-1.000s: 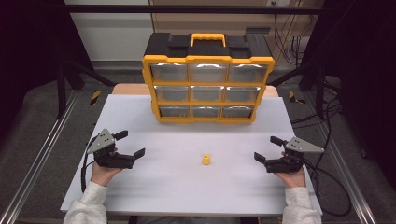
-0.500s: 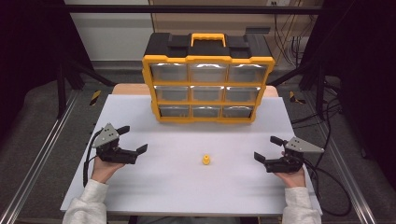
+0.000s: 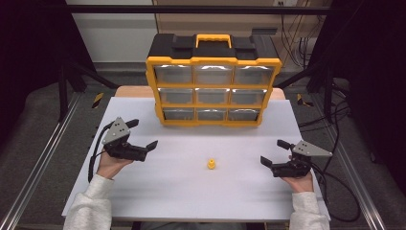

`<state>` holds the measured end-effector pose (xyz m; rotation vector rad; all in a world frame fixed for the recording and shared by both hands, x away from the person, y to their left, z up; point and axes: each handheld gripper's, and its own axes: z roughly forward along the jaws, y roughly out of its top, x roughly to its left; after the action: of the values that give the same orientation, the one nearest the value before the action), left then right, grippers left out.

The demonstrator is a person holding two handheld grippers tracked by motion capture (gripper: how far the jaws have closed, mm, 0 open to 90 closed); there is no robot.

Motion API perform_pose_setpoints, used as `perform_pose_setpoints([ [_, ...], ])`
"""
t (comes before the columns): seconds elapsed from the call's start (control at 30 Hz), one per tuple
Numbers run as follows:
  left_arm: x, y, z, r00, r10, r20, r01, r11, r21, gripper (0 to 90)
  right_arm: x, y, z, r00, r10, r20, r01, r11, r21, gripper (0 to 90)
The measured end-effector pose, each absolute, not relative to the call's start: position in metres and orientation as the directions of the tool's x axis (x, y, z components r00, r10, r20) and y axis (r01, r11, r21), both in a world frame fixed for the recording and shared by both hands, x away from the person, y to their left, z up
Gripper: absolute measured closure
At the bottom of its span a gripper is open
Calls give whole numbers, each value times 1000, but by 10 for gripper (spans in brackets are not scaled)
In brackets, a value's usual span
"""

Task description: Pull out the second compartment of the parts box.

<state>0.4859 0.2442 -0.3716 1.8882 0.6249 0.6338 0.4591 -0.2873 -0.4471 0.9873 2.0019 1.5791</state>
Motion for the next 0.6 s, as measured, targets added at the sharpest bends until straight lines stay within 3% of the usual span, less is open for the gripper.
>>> perform_pose_setpoints([
  [0.6, 500, 214, -350, 738, 622, 260, 59, -443, 894, 17, 460, -286, -448, -672, 733, 105, 276, 117, 954, 5],
])
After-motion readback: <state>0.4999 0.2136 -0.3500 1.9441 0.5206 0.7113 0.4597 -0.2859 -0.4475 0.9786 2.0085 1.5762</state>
